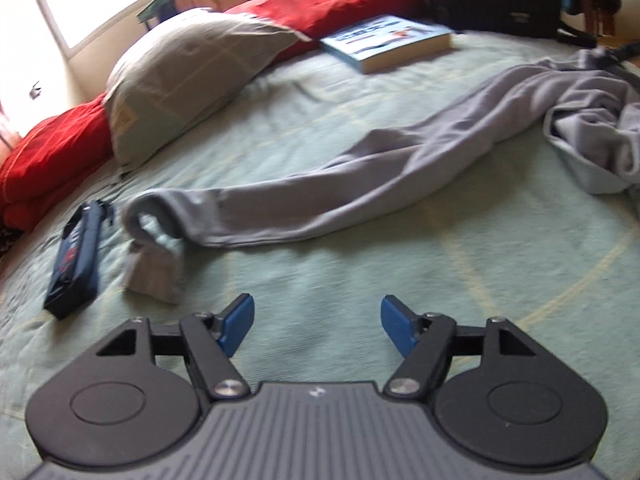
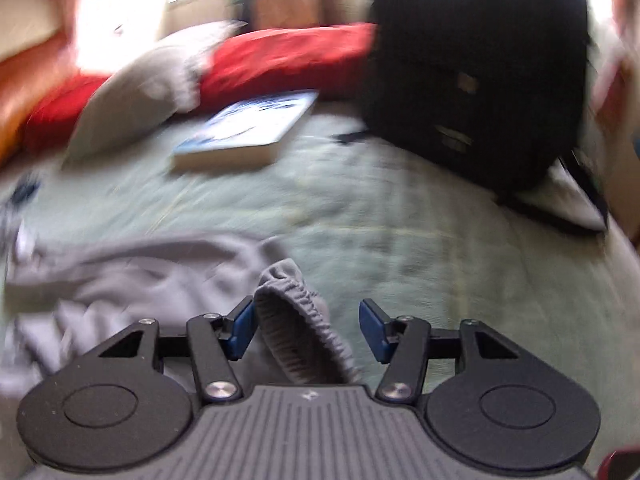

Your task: Fold clothes

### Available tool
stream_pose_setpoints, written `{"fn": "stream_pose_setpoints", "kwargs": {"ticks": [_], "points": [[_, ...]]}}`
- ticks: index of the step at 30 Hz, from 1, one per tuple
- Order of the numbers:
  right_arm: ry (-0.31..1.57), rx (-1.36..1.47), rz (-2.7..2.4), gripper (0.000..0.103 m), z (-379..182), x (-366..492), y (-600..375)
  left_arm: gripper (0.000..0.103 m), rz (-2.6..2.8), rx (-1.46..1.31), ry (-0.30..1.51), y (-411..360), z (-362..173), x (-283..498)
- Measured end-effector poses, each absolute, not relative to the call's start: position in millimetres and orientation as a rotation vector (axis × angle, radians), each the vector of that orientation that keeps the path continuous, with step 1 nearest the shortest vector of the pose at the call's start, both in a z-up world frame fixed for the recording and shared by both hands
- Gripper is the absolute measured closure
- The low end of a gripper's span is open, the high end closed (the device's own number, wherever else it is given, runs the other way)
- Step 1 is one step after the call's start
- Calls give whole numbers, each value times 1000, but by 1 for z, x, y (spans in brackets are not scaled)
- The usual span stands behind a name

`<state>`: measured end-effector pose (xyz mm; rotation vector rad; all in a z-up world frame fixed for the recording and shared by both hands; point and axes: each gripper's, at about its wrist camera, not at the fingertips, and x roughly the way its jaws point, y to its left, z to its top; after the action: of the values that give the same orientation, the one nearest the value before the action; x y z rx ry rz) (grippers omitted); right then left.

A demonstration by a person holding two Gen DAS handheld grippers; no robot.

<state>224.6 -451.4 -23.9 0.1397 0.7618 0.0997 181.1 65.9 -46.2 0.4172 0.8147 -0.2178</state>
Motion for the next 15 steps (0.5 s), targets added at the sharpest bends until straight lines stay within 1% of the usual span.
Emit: {"fn": "stream_pose_setpoints", "kwargs": {"ticks": [4, 6, 7, 8, 9, 10, 15], "points": [[812, 342, 158, 42, -51, 238, -477, 31, -235, 433, 812, 55, -49, 182], [803, 337, 191, 42, -57, 234, -473, 31, -246, 428, 815, 52, -50, 183], [795, 310, 189, 45, -58, 232, -469, 30, -247, 426, 816, 51, -51, 183], [791, 283, 183, 62, -57, 232, -465, 30, -246, 427, 817, 51, -52, 183], [790, 261, 179, 75, -57, 231, -461, 30, -244, 429, 818, 50, -52, 183], [791, 250, 180, 90, -55, 232, -459, 30, -243, 430, 819, 50, -53, 183], [780, 193, 110, 91, -39, 230, -465, 30, -256, 429, 817, 46, -51, 179]]}}
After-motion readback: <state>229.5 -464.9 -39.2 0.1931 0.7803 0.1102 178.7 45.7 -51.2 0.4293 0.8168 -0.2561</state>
